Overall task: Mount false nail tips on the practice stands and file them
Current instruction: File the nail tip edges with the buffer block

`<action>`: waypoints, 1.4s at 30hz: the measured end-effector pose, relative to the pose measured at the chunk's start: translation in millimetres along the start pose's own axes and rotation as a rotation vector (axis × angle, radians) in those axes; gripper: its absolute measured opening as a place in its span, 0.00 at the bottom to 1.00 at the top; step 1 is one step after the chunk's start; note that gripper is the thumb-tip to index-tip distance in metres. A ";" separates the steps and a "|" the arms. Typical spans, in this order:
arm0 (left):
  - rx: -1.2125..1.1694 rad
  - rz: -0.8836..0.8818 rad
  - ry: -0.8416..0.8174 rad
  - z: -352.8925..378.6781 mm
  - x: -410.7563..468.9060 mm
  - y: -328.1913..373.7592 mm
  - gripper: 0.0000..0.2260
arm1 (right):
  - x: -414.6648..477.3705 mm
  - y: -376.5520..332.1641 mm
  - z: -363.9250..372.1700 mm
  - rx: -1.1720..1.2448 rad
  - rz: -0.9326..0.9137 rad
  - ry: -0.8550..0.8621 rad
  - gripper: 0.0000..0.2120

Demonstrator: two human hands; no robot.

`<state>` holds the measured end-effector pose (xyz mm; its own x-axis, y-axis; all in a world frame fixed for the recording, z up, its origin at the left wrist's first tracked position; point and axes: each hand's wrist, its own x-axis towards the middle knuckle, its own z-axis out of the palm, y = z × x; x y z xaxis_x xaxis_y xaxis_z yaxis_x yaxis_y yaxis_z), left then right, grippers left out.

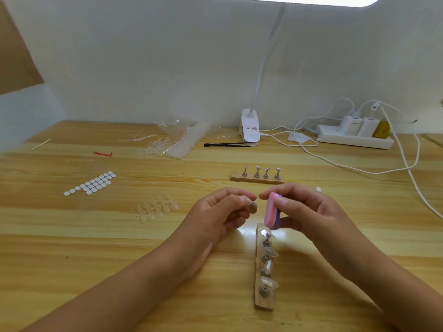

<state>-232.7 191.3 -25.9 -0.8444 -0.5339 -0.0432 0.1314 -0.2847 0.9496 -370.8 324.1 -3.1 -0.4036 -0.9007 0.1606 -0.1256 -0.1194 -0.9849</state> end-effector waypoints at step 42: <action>0.626 0.191 0.016 -7.1 -2.1 -6.1 0.03 | 19.2 28.9 -49.8 -1.054 -0.095 0.113 0.10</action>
<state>-228.0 188.5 -33.8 -0.8279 -0.5422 0.1437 -0.0530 0.3308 0.9422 -427.3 324.1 -25.2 -0.4258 -0.8561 0.2928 -0.8607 0.2835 -0.4228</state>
